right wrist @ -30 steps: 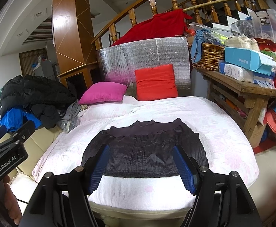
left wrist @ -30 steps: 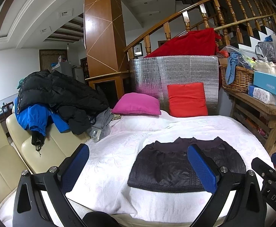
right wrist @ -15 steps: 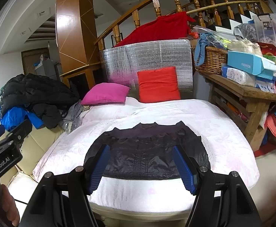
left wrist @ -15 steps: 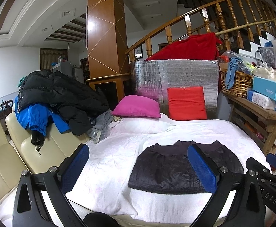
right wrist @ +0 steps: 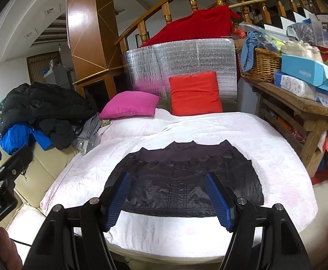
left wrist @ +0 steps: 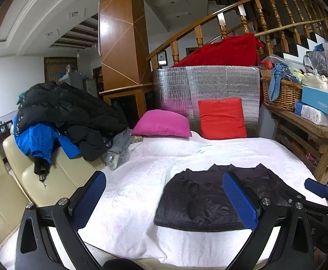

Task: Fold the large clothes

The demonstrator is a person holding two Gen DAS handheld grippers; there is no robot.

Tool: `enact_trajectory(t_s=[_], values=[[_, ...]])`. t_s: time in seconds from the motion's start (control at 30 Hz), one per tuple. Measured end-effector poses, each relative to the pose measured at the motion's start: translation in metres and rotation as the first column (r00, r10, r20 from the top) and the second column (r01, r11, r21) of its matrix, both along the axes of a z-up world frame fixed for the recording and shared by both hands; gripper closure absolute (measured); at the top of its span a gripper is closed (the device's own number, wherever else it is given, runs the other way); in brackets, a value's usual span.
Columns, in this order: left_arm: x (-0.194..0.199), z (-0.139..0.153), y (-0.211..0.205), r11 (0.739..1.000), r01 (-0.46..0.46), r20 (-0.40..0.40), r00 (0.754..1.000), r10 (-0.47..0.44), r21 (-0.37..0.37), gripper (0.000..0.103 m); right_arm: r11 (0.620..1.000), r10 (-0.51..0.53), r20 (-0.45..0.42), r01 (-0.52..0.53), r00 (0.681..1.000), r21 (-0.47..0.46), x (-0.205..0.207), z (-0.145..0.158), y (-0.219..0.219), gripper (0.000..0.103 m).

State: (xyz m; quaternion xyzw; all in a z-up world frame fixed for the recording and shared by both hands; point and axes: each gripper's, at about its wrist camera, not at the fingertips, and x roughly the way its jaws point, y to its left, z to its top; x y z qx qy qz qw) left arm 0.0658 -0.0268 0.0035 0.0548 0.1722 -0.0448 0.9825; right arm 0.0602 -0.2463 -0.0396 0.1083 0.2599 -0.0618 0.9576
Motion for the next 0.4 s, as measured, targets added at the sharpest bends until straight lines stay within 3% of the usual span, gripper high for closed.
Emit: enact_trajectory(t_s=[0.27,0.4], values=[[0.036,-0.012,-0.007,0.995,0.093,-0.070,0.993,-0.095,-0.037,0.000,1.000,0.012,-0.047,-0.012,0.999,-0.010,0.031,-0.014,-0.003,0.030],[0.083,-0.023,0.006,0.989,0.096,-0.156,0.981,-0.113,-0.113,0.000,1.000,-0.026,-0.066,0.025,0.997,-0.012,0.045,-0.019,-0.032,0.030]])
